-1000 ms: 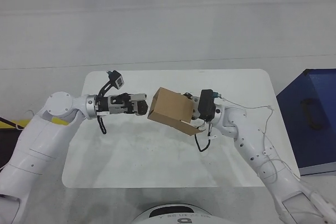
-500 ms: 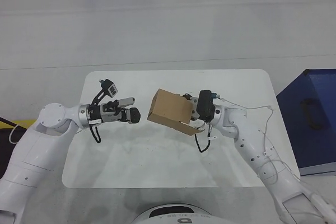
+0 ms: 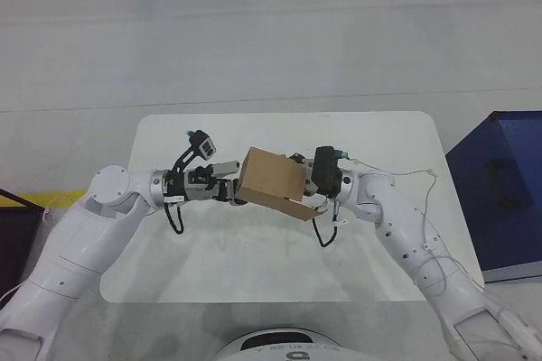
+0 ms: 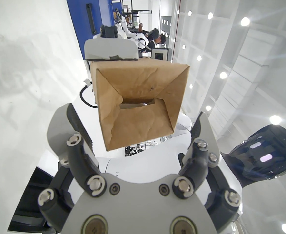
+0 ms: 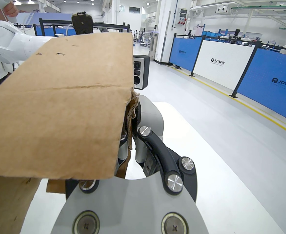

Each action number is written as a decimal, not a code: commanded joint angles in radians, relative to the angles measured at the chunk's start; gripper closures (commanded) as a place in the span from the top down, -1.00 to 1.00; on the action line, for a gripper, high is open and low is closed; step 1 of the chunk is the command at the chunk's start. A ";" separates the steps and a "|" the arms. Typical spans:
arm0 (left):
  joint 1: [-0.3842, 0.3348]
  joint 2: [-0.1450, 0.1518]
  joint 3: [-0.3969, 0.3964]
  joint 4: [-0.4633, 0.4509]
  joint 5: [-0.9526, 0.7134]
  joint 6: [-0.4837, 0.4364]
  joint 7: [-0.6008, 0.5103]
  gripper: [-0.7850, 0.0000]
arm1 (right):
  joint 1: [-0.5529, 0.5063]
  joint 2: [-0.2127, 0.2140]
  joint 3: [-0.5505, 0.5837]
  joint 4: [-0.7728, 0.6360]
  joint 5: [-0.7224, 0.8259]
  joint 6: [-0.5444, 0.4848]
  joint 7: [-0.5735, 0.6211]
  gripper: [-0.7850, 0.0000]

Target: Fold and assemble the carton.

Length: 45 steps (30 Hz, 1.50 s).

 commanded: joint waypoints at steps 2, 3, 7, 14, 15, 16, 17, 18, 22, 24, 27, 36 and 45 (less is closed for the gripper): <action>-0.007 -0.011 0.004 0.017 -0.047 0.001 0.007 1.00 | -0.004 0.001 0.002 -0.005 -0.005 -0.001 0.001 -1.00; -0.008 -0.014 0.000 0.025 -0.068 0.003 0.009 1.00 | -0.005 0.001 0.002 -0.006 -0.010 -0.002 0.002 -1.00; -0.006 -0.020 -0.020 0.068 -0.146 0.043 0.024 1.00 | -0.011 0.003 0.004 -0.010 -0.019 -0.005 -0.001 -1.00; -0.009 -0.027 -0.038 0.107 -0.190 0.177 0.057 1.00 | -0.015 0.004 0.007 -0.015 -0.034 -0.011 -0.004 -1.00; -0.010 -0.028 -0.035 0.110 -0.186 0.198 0.054 1.00 | -0.015 0.005 0.007 -0.016 -0.035 -0.012 -0.004 -1.00; -0.014 -0.028 -0.033 0.109 -0.174 0.212 0.049 1.00 | -0.014 0.005 0.007 -0.016 -0.038 -0.013 -0.003 -1.00; -0.018 -0.029 -0.031 0.110 -0.155 0.218 0.045 1.00 | -0.014 0.005 0.007 -0.016 -0.039 -0.013 -0.004 -1.00; -0.018 -0.030 -0.027 0.110 -0.145 0.224 0.036 1.00 | -0.014 0.005 0.008 -0.017 -0.041 -0.011 -0.005 -1.00; -0.015 -0.033 -0.019 0.115 -0.111 0.224 -0.004 1.00 | -0.019 0.006 0.020 -0.019 -0.041 0.007 -0.016 -1.00; -0.004 -0.035 -0.017 0.120 -0.101 0.210 -0.022 1.00 | -0.024 0.008 0.029 -0.020 -0.045 0.023 -0.018 -1.00; 0.016 -0.035 -0.013 0.114 -0.063 0.152 -0.078 1.00 | -0.032 0.010 0.039 -0.023 -0.053 0.042 -0.008 -1.00; 0.073 -0.034 -0.060 0.106 -0.085 0.102 -0.082 1.00 | -0.033 0.017 0.050 -0.049 -0.104 0.058 0.066 -1.00; 0.087 -0.055 -0.031 0.059 -0.150 0.193 0.000 1.00 | -0.042 0.018 0.042 -0.083 -0.126 0.066 0.089 -1.00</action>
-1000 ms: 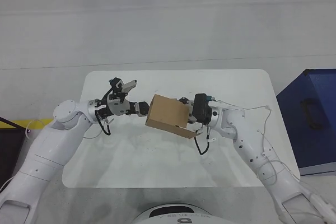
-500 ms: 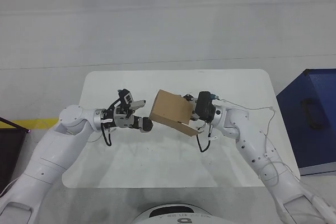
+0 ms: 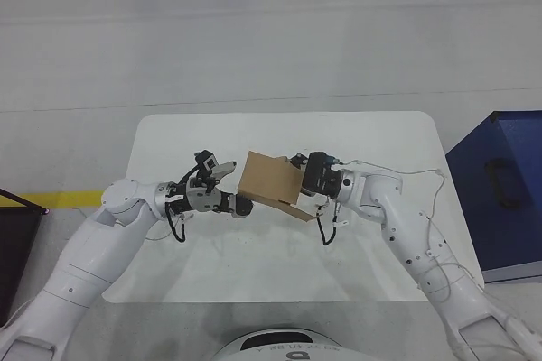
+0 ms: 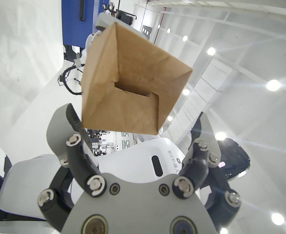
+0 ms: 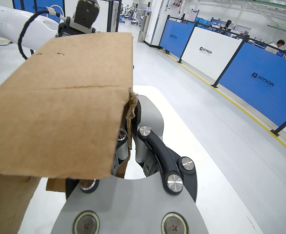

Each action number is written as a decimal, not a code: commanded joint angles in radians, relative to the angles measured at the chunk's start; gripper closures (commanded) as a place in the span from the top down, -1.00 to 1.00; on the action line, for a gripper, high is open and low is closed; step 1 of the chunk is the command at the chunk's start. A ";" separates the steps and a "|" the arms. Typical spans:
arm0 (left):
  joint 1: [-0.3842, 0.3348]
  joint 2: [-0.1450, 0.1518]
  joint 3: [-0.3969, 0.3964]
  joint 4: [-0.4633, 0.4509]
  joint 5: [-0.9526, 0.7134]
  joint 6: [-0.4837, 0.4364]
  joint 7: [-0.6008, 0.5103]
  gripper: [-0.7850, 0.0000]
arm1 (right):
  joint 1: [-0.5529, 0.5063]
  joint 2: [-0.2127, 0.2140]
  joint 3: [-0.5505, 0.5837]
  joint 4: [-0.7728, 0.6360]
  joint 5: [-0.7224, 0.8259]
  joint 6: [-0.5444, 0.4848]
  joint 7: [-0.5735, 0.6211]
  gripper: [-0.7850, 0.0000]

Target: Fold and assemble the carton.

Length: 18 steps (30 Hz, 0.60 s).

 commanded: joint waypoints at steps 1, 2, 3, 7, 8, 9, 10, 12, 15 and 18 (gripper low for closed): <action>-0.004 -0.005 0.001 0.002 -0.014 0.004 0.017 1.00 | -0.005 0.001 0.003 -0.005 -0.001 -0.002 -0.002 -1.00; -0.007 -0.007 -0.001 0.003 -0.014 0.003 0.021 1.00 | -0.008 0.002 0.005 -0.007 -0.002 -0.003 -0.002 -1.00; -0.009 -0.008 -0.003 0.003 -0.017 0.003 0.022 1.00 | -0.011 0.003 0.007 -0.010 -0.004 -0.004 -0.003 -1.00; -0.013 -0.010 -0.020 0.001 -0.017 0.013 0.022 1.00 | -0.023 0.008 0.012 -0.018 -0.019 -0.016 -0.002 -1.00; -0.013 -0.010 -0.024 0.001 -0.014 0.017 0.024 1.00 | -0.023 0.009 0.011 -0.020 -0.027 -0.023 0.000 -1.00; -0.012 -0.010 -0.026 0.000 -0.011 0.023 0.026 1.00 | -0.023 0.010 0.010 -0.022 -0.034 -0.028 0.002 -1.00; -0.011 -0.010 -0.028 -0.002 -0.009 0.029 0.027 1.00 | -0.024 0.011 0.009 -0.025 -0.042 -0.033 0.003 -1.00; -0.009 -0.011 -0.032 -0.003 -0.003 0.040 0.030 1.00 | -0.023 0.013 0.007 -0.031 -0.058 -0.044 0.005 -1.00; -0.004 -0.013 -0.035 -0.005 0.000 0.056 0.030 1.00 | -0.024 0.015 0.007 -0.036 -0.068 -0.050 0.004 -1.00; -0.002 -0.014 -0.035 -0.003 0.008 0.083 0.025 1.00 | -0.025 0.017 0.009 -0.039 -0.069 -0.055 -0.004 -1.00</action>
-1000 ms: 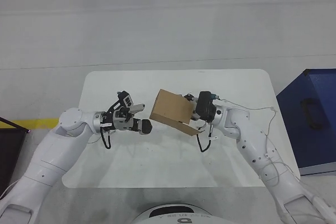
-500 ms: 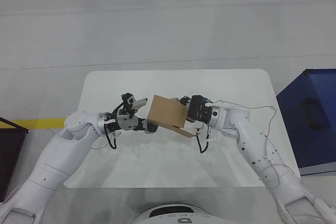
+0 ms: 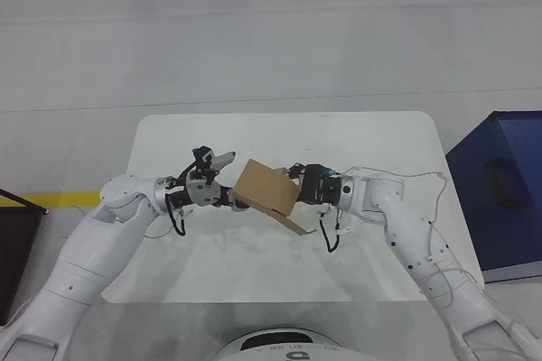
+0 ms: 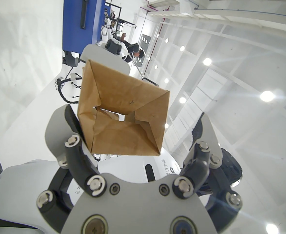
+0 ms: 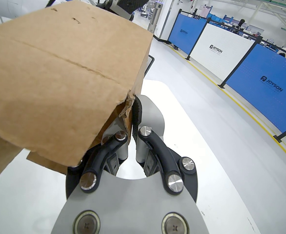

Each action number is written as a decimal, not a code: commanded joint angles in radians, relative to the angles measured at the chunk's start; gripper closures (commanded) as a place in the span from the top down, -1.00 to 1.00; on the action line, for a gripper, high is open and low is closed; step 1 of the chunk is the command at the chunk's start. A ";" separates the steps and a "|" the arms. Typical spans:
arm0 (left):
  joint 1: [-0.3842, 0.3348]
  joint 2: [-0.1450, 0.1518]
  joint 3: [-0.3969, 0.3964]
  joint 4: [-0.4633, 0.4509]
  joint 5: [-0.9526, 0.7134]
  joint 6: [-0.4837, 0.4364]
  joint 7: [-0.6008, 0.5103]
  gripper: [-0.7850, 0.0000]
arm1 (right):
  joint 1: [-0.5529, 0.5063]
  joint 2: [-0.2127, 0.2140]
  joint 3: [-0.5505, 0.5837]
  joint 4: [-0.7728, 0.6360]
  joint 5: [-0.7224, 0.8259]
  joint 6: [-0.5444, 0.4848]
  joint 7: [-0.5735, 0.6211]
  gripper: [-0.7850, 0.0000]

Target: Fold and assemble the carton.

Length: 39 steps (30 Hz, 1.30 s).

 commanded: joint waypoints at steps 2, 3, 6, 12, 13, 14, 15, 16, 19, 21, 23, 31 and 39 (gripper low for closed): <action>0.003 -0.001 -0.002 0.012 -0.003 0.044 -0.001 1.00 | -0.001 0.002 0.003 -0.001 0.000 -0.004 -0.007 -1.00; 0.002 0.000 -0.001 0.018 0.006 0.070 -0.002 1.00 | -0.001 0.003 0.004 -0.002 0.000 -0.006 -0.009 -1.00; -0.008 0.003 0.002 0.027 0.042 0.142 -0.004 1.00 | -0.001 0.004 0.005 -0.004 -0.004 -0.013 -0.006 -1.00; -0.027 0.004 0.006 0.022 0.084 0.213 -0.025 1.00 | -0.001 0.008 0.006 -0.008 -0.009 -0.018 0.004 -1.00; -0.030 0.004 0.007 0.021 0.089 0.221 -0.027 1.00 | -0.001 0.008 0.006 -0.009 -0.010 -0.017 0.006 -1.00; -0.032 0.004 0.008 0.020 0.090 0.226 -0.029 1.00 | -0.002 0.009 0.006 -0.012 -0.011 -0.016 0.006 -1.00; -0.034 0.003 0.007 0.021 0.092 0.228 -0.028 1.00 | -0.003 0.009 0.008 -0.014 -0.011 -0.014 0.005 -1.00; -0.037 0.003 0.003 0.026 0.094 0.224 -0.019 1.00 | -0.005 0.010 0.011 -0.017 -0.010 -0.011 0.001 -1.00; -0.038 -0.001 -0.016 0.049 0.087 0.159 0.031 1.00 | -0.015 0.013 0.019 -0.025 0.003 -0.013 -0.023 -1.00; -0.044 -0.006 -0.022 0.057 0.100 0.097 0.077 1.00 | -0.017 0.014 0.021 -0.026 0.004 -0.020 -0.033 -1.00; -0.051 -0.014 -0.020 0.060 0.083 0.038 0.098 1.00 | -0.019 0.014 0.017 -0.026 0.012 -0.032 -0.045 -1.00; -0.124 -0.048 0.059 0.045 0.146 -0.041 0.109 1.00 | -0.006 0.011 -0.009 -0.007 0.022 -0.042 -0.046 -1.00; -0.127 -0.058 0.070 0.039 0.169 -0.061 0.077 1.00 | 0.000 0.010 -0.014 0.019 0.032 -0.025 -0.035 -1.00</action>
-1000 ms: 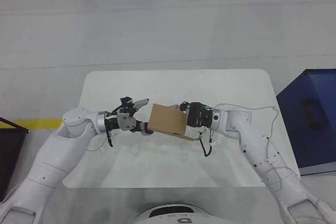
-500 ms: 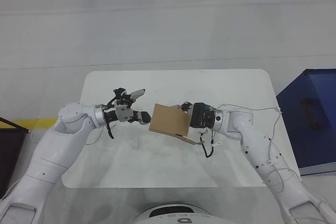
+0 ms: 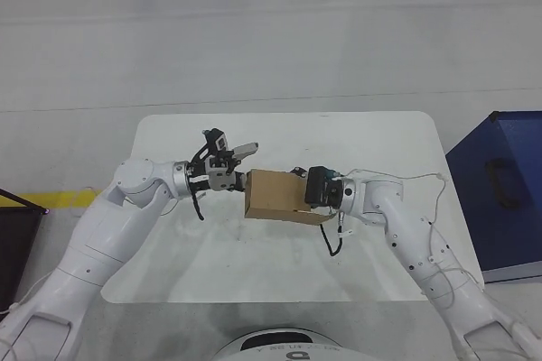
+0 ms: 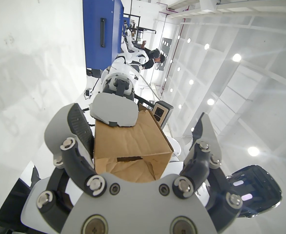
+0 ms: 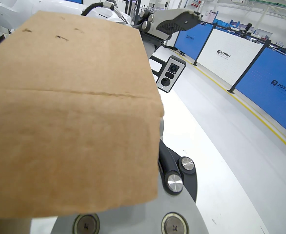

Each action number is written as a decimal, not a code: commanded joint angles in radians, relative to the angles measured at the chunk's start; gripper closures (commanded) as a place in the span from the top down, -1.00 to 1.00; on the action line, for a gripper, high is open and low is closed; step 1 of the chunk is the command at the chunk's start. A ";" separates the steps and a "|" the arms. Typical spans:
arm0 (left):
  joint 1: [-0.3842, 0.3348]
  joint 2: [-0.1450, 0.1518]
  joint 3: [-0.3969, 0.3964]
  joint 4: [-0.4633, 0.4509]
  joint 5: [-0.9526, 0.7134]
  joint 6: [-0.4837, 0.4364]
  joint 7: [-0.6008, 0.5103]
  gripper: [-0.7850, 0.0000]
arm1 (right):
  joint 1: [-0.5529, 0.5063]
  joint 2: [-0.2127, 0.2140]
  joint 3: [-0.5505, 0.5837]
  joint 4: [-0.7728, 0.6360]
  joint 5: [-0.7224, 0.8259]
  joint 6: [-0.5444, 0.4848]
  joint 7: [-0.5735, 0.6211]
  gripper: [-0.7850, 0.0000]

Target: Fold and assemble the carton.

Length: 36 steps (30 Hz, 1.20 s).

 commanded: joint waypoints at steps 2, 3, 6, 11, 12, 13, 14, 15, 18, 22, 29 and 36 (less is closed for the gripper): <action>0.012 0.002 -0.016 -0.011 0.002 -0.007 -0.009 1.00 | 0.001 0.001 0.000 0.006 -0.004 0.009 0.011 -1.00; 0.016 0.003 -0.022 -0.015 0.002 -0.007 -0.010 1.00 | 0.002 0.001 -0.001 0.007 -0.010 0.014 0.022 -1.00; 0.029 0.005 -0.039 -0.026 0.007 -0.001 -0.009 1.00 | 0.002 0.001 -0.003 0.002 -0.020 0.027 0.051 -1.00; 0.070 0.013 -0.081 0.004 0.001 -0.002 0.005 1.00 | 0.001 0.008 0.021 -0.014 -0.016 0.022 0.105 -1.00; 0.081 0.015 -0.093 0.014 -0.004 -0.006 0.004 1.00 | -0.003 0.011 0.030 -0.022 -0.010 0.018 0.113 -1.00; 0.093 0.017 -0.104 0.022 -0.005 -0.012 0.003 1.00 | -0.007 0.013 0.040 -0.032 -0.004 0.014 0.121 -1.00; 0.105 0.019 -0.116 0.030 -0.010 -0.017 0.001 1.00 | -0.013 0.016 0.050 -0.042 0.002 0.010 0.129 -1.00; 0.117 0.021 -0.127 0.034 -0.013 -0.020 -0.001 1.00 | -0.021 0.018 0.060 -0.053 0.013 0.006 0.132 -1.00; 0.150 0.026 -0.157 0.028 -0.032 -0.042 -0.019 1.00 | -0.041 0.025 0.085 -0.079 0.037 -0.008 0.139 -1.00; 0.189 0.033 -0.170 -0.010 0.006 -0.076 -0.088 1.00 | -0.054 0.027 0.097 -0.089 0.064 0.010 0.183 -1.00; 0.222 0.028 -0.127 -0.066 0.059 -0.063 -0.111 1.00 | -0.055 0.026 0.092 -0.112 0.101 0.042 0.256 -1.00; 0.216 0.015 -0.087 -0.044 0.008 -0.004 -0.128 1.00 | -0.064 0.030 0.096 -0.134 0.098 0.060 0.302 -1.00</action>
